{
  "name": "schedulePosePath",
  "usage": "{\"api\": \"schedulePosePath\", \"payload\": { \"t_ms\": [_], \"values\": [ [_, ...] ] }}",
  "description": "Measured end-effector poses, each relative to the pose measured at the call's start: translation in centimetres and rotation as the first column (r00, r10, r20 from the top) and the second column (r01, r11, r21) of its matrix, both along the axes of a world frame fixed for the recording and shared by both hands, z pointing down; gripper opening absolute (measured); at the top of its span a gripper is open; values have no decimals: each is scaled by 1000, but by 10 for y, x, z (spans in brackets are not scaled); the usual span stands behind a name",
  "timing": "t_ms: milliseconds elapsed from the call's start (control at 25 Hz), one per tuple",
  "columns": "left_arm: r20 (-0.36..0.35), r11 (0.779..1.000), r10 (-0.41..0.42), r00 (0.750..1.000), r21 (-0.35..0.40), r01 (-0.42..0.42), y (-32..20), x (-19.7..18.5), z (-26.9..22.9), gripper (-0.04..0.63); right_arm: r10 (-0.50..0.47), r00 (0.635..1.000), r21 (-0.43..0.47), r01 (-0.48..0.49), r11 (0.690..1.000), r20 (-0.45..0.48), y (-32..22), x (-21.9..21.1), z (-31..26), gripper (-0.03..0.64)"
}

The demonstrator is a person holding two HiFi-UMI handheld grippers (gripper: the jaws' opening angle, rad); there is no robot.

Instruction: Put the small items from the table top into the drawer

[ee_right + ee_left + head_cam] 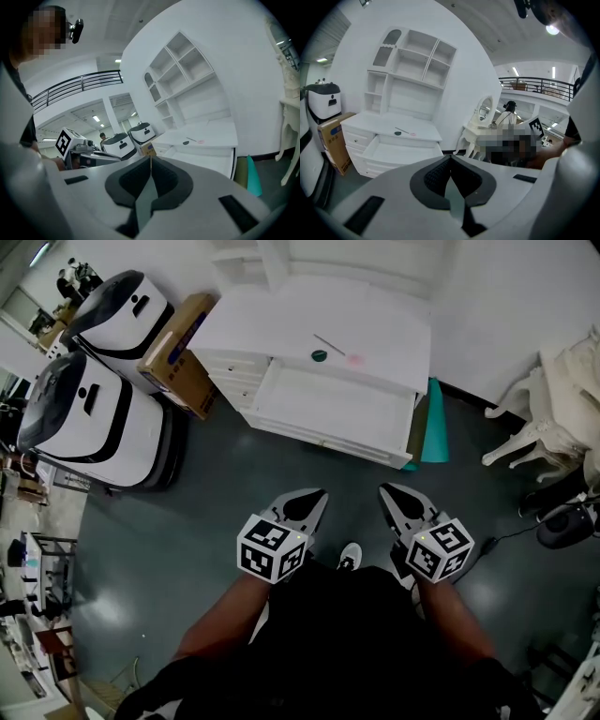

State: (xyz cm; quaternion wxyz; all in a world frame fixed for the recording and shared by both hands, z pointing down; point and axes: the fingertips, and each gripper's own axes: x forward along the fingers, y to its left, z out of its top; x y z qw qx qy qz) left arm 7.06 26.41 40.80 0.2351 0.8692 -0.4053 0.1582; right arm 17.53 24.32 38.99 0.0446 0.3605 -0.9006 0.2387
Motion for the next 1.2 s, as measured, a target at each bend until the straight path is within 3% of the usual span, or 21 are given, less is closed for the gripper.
{"api": "schedulePosePath", "payload": {
  "t_ms": [200,560,1200],
  "values": [
    [11,999,-17,1000,-35,18,0,7,12,3,-39,999,-43,39,998,3,-7,-1,15,26],
    [34,992,-94,995,-82,96,-22,-25,35,3,-74,997,-61,75,995,11,-29,-19,33,26],
    [-11,998,17,1000,-60,-17,-168,-49,26,3,25,997,-81,-30,996,-71,-153,-50,38,26]
  ]
}}
